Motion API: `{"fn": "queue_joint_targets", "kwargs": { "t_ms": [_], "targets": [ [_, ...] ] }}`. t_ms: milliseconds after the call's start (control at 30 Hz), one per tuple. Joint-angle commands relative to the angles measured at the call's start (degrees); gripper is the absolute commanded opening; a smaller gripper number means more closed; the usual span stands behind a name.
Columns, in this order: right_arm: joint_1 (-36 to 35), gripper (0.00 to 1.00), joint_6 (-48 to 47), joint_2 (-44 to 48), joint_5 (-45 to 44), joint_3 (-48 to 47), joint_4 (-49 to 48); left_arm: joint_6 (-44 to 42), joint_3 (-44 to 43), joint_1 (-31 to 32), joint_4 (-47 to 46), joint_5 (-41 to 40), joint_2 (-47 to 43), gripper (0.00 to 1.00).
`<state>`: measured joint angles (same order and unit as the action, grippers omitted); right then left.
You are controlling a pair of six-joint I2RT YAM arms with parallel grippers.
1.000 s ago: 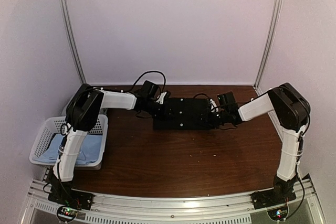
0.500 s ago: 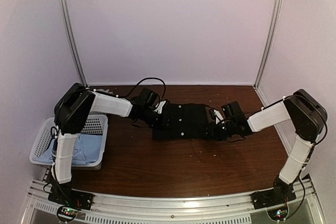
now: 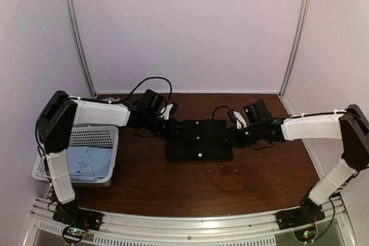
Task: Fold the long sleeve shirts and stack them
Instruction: Smooth out the square-folded shirt at the center of the board, then pick up the square-folded shirt from the center of the board.
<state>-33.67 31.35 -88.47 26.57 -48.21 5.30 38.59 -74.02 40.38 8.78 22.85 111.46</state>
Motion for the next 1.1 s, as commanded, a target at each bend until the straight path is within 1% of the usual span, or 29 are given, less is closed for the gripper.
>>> {"fn": "queue_joint_targets", "kwargs": {
  "t_ms": [0, 167, 267, 467, 633, 933, 1067],
  "targets": [
    [-0.1, 0.41, -0.3, -4.3, 1.7, -6.7, -3.2, 2.9, 2.5, -3.9, -0.6, -3.3, -2.2, 0.31],
    [-0.3, 0.40, 1.1, -12.7, 5.2, -14.3, -8.0, 3.9, 4.7, -7.2, -2.0, -0.8, -2.2, 0.31],
    [-0.4, 0.40, 1.3, -17.5, 7.3, -18.3, -8.6, 3.7, 5.1, -8.3, -2.1, 1.0, -1.9, 0.31],
    [-0.1, 0.39, 2.5, -24.1, 9.1, -22.4, -10.1, 3.3, 5.6, -9.0, -2.0, 2.9, -1.6, 0.34],
    [2.5, 0.40, 4.5, -29.0, 9.3, -26.1, -11.1, 3.5, 6.4, -9.0, -2.5, 3.5, -1.3, 0.35],
    [9.6, 0.40, 9.3, -39.2, 8.3, -33.3, -13.7, 3.5, 7.2, -9.0, -3.1, 4.6, -0.3, 0.35],
    [11.0, 0.39, 10.1, -41.7, 8.7, -34.3, -13.3, 3.6, 7.9, -9.0, -3.2, 4.5, 0.2, 0.35]
  ]
}}
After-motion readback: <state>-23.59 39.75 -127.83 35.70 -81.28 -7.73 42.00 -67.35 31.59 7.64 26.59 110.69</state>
